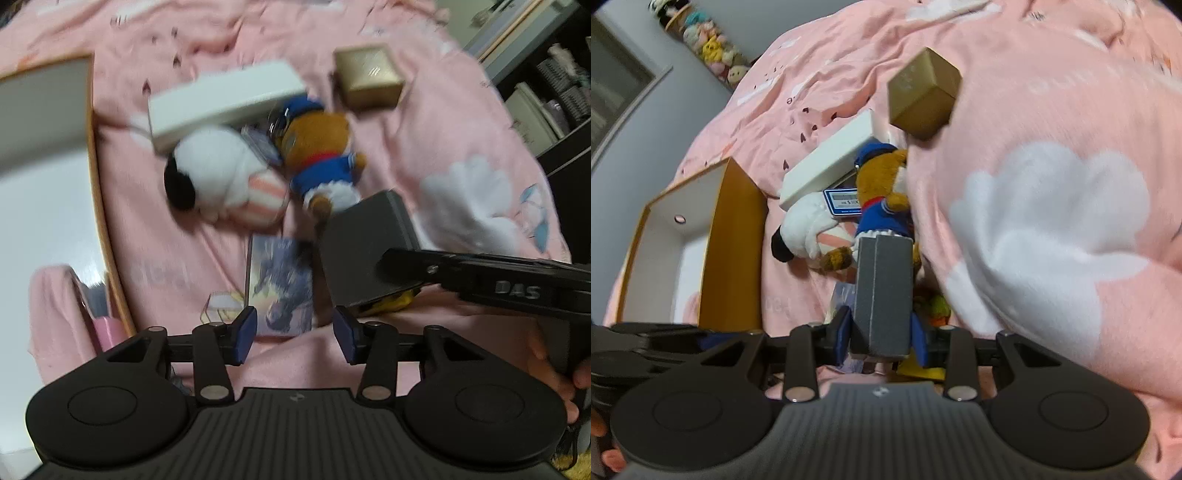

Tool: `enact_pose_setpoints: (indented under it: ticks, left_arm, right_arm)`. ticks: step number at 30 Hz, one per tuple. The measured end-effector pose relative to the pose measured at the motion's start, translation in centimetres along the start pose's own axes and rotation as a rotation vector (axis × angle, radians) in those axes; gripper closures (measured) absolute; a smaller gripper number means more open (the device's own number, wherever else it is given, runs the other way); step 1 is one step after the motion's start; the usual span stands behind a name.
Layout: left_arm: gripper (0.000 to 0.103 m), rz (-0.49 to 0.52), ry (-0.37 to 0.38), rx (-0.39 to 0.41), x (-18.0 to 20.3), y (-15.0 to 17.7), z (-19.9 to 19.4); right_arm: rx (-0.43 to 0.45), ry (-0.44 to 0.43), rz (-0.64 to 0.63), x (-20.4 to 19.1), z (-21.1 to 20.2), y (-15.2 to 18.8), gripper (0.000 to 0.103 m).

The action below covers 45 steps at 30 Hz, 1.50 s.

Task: Organize objects
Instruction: 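Grasp the grey photo-card box with the left gripper while the right gripper grasps the dark grey box, then lift both boxes and carry them toward the shoebox with both grippers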

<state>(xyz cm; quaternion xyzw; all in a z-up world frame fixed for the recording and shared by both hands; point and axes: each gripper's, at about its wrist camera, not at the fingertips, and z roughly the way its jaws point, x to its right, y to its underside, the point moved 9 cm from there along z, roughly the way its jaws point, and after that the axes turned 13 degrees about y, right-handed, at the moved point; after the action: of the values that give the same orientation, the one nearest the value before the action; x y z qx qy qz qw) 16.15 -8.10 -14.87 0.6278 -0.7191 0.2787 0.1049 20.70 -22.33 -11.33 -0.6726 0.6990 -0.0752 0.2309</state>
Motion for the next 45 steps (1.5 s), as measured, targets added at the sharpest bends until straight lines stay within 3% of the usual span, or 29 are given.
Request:
enact_pose_setpoints:
  ticks: [6,13,16,19,25,29,35,45]
  left_arm:
    - [0.044,-0.065,-0.033,-0.040,-1.3,-0.1,2.4]
    - [0.041,-0.035,-0.154,-0.071,-2.6,-0.8,5.9]
    - [0.034,-0.081,-0.115,-0.068,-3.4,-0.9,6.7]
    - [0.034,-0.132,-0.061,-0.059,-3.9,-1.0,7.2]
    - [0.040,-0.221,0.031,-0.029,-4.8,-0.8,8.0]
    - [0.061,-0.217,0.037,0.011,-4.4,-0.5,6.2]
    - [0.077,-0.184,0.088,0.038,-2.4,0.3,4.2]
    - [0.076,-0.175,0.073,0.048,-2.4,1.0,5.3]
  right_arm:
    - [0.045,-0.043,0.038,0.7,-0.7,-0.6,0.067]
    - [0.043,-0.090,0.074,1.6,0.2,-0.9,0.067]
    - [0.044,-0.107,0.106,2.2,0.3,-1.0,0.067]
    - [0.049,-0.110,0.106,2.2,0.4,-1.1,0.067]
    - [0.039,-0.124,0.121,2.4,1.0,-1.2,0.067]
    - [0.037,-0.127,0.121,2.4,1.0,-1.1,0.067]
    - [0.036,-0.106,0.096,2.2,0.9,-0.9,0.067]
    - [0.049,-0.074,0.083,2.4,0.6,-0.7,0.066]
